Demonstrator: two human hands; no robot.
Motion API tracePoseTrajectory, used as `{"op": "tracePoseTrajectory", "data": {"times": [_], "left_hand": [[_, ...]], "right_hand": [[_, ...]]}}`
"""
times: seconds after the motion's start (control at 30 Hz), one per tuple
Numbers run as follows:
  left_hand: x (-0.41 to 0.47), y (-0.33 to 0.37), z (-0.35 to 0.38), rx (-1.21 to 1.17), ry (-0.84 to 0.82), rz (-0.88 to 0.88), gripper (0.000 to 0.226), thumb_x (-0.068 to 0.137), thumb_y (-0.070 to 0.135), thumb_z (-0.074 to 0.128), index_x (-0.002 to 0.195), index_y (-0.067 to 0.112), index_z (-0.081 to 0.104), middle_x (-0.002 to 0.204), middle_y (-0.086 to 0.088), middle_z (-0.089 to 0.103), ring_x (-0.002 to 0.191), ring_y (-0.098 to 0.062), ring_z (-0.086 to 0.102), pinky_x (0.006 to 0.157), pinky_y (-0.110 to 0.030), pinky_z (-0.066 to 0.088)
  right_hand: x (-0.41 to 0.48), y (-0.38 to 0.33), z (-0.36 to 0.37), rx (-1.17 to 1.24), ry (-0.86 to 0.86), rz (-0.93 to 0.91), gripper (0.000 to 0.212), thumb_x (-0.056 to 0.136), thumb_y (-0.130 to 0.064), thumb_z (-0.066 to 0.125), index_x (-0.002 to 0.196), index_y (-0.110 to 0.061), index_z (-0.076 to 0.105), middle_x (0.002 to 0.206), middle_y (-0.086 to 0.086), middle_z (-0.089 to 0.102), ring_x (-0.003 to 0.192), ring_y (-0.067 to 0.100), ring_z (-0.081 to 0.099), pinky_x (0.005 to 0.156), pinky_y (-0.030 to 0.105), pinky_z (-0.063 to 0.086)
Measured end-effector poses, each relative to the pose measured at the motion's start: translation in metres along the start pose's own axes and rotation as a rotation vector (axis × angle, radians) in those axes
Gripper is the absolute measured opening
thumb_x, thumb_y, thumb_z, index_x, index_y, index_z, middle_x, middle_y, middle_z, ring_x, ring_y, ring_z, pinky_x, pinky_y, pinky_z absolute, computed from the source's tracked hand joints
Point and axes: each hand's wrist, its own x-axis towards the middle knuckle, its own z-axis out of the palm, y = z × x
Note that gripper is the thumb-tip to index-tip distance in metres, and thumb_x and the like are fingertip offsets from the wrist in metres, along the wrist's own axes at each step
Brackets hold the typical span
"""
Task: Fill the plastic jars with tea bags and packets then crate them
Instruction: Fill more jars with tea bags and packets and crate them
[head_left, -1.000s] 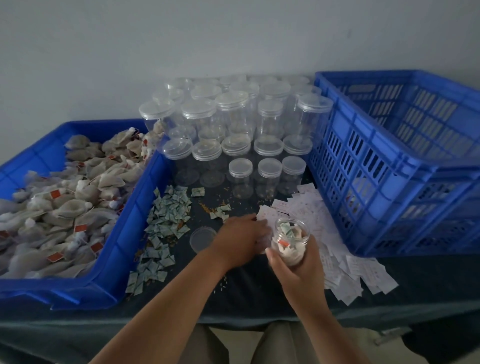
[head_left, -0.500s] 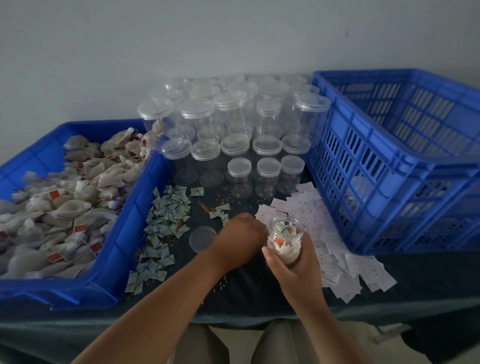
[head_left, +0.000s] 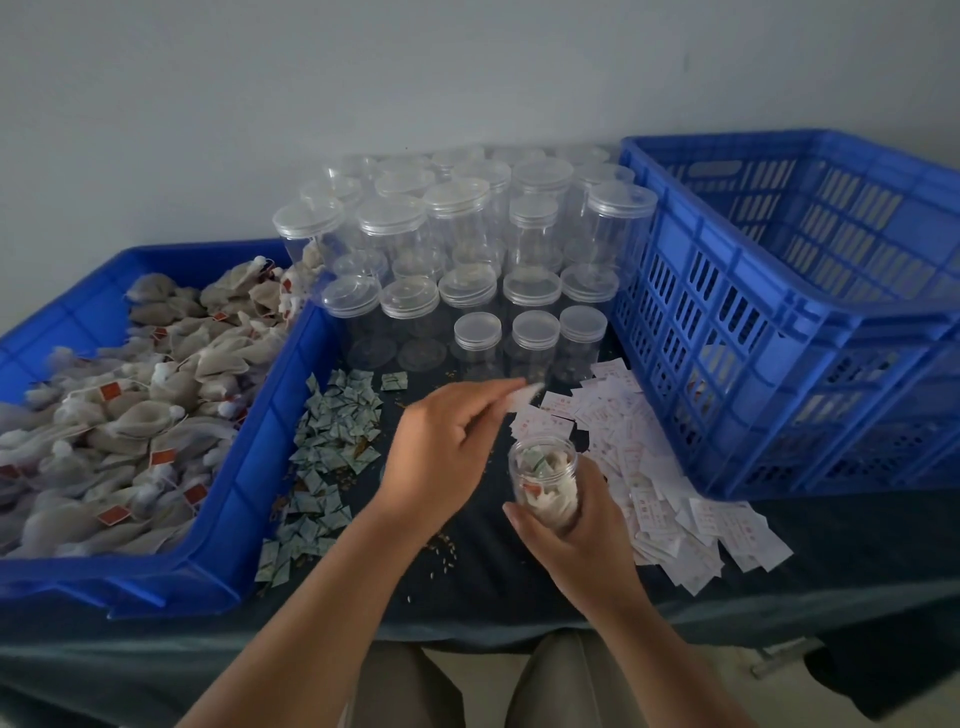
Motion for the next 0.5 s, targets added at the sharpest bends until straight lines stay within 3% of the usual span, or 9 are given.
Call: {"op": "tracePoseTrajectory", "data": {"times": [0.1, 0.17, 0.27, 0.37, 0.43, 0.5], "left_hand": [[-0.003, 0.004, -0.005, 0.089, -0.32, 0.196, 0.032, 0.105, 0.012, 0.061, 0.132, 0.023, 0.075, 0.145, 0.009, 0.064, 0.14, -0.005, 0.051, 0.115, -0.026, 0.042], [-0.007, 0.005, -0.007, 0.097, -0.5, 0.115, 0.035, 0.109, 0.022, 0.053, 0.136, 0.031, 0.071, 0.161, 0.013, 0.047, 0.153, -0.003, 0.03, 0.123, -0.028, 0.03], [-0.015, 0.006, -0.009, 0.015, -0.651, -0.05, 0.043, 0.109, 0.055, 0.037, 0.137, 0.044, 0.067, 0.169, 0.02, 0.03, 0.157, 0.004, 0.01, 0.125, -0.028, 0.02], [-0.017, 0.009, -0.011, -0.12, -0.477, -0.132, 0.049, 0.108, 0.067, 0.03, 0.134, 0.049, 0.067, 0.159, 0.027, 0.043, 0.151, 0.006, 0.029, 0.117, -0.016, 0.028], [-0.018, 0.004, -0.012, -0.149, -0.228, -0.179, 0.037, 0.11, 0.054, 0.04, 0.128, 0.045, 0.071, 0.138, 0.03, 0.062, 0.132, 0.008, 0.053, 0.102, -0.01, 0.043], [-0.019, -0.012, -0.016, 0.032, -0.037, -0.272, 0.025, 0.106, 0.043, 0.056, 0.126, 0.041, 0.071, 0.12, 0.027, 0.071, 0.109, 0.008, 0.065, 0.086, -0.013, 0.052]], "right_hand": [[0.0, -0.001, 0.0, -0.019, -0.01, -0.011, 0.049, 0.079, -0.056, 0.084, 0.116, -0.037, 0.058, 0.101, -0.017, 0.07, 0.087, 0.011, 0.071, 0.068, 0.019, 0.055], [-0.001, -0.003, 0.0, -0.024, -0.016, -0.033, 0.049, 0.082, -0.053, 0.086, 0.119, -0.04, 0.057, 0.103, -0.017, 0.071, 0.087, 0.011, 0.072, 0.067, 0.019, 0.056], [-0.003, -0.006, 0.001, -0.028, -0.017, -0.061, 0.05, 0.083, -0.055, 0.085, 0.122, -0.044, 0.055, 0.109, -0.02, 0.07, 0.091, 0.009, 0.073, 0.069, 0.016, 0.057], [-0.003, -0.005, 0.001, -0.044, -0.015, -0.056, 0.055, 0.082, -0.05, 0.087, 0.125, -0.042, 0.054, 0.113, -0.024, 0.068, 0.097, 0.005, 0.072, 0.073, 0.015, 0.056], [-0.004, -0.004, 0.0, -0.031, -0.022, -0.054, 0.059, 0.08, -0.047, 0.088, 0.128, -0.036, 0.056, 0.116, -0.027, 0.067, 0.102, 0.002, 0.07, 0.078, 0.013, 0.055], [-0.004, -0.005, 0.0, -0.015, -0.022, -0.055, 0.059, 0.079, -0.049, 0.088, 0.127, -0.036, 0.056, 0.117, -0.027, 0.067, 0.104, 0.0, 0.069, 0.079, 0.01, 0.053]]}}
